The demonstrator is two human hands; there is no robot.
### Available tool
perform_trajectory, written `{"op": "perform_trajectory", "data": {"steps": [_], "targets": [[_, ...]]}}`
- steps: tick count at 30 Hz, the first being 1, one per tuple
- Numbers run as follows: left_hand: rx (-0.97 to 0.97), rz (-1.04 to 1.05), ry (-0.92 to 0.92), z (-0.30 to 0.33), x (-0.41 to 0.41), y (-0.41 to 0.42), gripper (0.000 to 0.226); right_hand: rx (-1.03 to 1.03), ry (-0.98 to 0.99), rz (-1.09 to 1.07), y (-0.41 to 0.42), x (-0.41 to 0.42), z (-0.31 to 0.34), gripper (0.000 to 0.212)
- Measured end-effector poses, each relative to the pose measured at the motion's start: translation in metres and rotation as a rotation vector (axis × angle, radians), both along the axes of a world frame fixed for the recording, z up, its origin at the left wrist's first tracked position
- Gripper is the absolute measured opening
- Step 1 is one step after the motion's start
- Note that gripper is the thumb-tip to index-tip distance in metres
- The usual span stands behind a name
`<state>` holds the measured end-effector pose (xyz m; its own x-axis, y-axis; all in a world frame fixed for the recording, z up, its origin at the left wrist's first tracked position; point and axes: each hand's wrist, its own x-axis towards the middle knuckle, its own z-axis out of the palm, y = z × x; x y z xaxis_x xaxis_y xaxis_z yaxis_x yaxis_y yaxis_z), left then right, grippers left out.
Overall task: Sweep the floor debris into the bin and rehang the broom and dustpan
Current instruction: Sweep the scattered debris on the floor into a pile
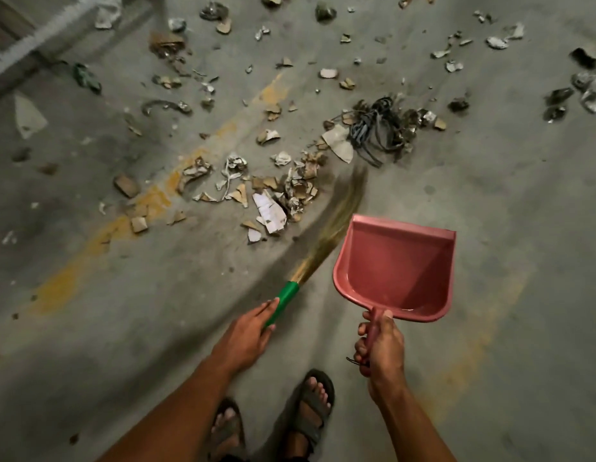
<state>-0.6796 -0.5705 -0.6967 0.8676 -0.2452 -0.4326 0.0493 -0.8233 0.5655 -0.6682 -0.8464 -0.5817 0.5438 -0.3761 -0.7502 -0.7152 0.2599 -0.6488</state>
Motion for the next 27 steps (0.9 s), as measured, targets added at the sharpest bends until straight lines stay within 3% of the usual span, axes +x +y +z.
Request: {"op": "perform_trajectory", "data": {"steps": [3, 6, 11, 15, 21, 27], "targets": [[0.022, -0.087, 0.086, -0.009, -0.004, 0.002, 0.065, -0.021, 0.014, 0.036, 0.012, 0.002, -0.002, 0.047], [0.049, -0.049, 0.149, -0.022, -0.01, 0.02, 0.066, -0.039, 0.028, 0.064, 0.03, -0.002, -0.008, 0.046], [0.095, 0.139, 0.051, -0.016, -0.042, 0.068, 0.062, -0.045, 0.051, 0.102, 0.066, -0.022, -0.013, 0.047], [0.037, 0.128, -0.025, 0.003, -0.08, 0.106, 0.064, -0.006, 0.084, 0.113, 0.101, -0.037, -0.008, 0.045], [0.044, 0.026, 0.102, 0.011, -0.121, 0.154, 0.065, 0.042, 0.083, 0.153, 0.14, -0.057, -0.012, 0.051], [0.175, 0.193, 0.14, 0.013, -0.156, 0.201, 0.068, -0.012, 0.087, 0.227, 0.151, -0.071, -0.009, 0.052]]}}
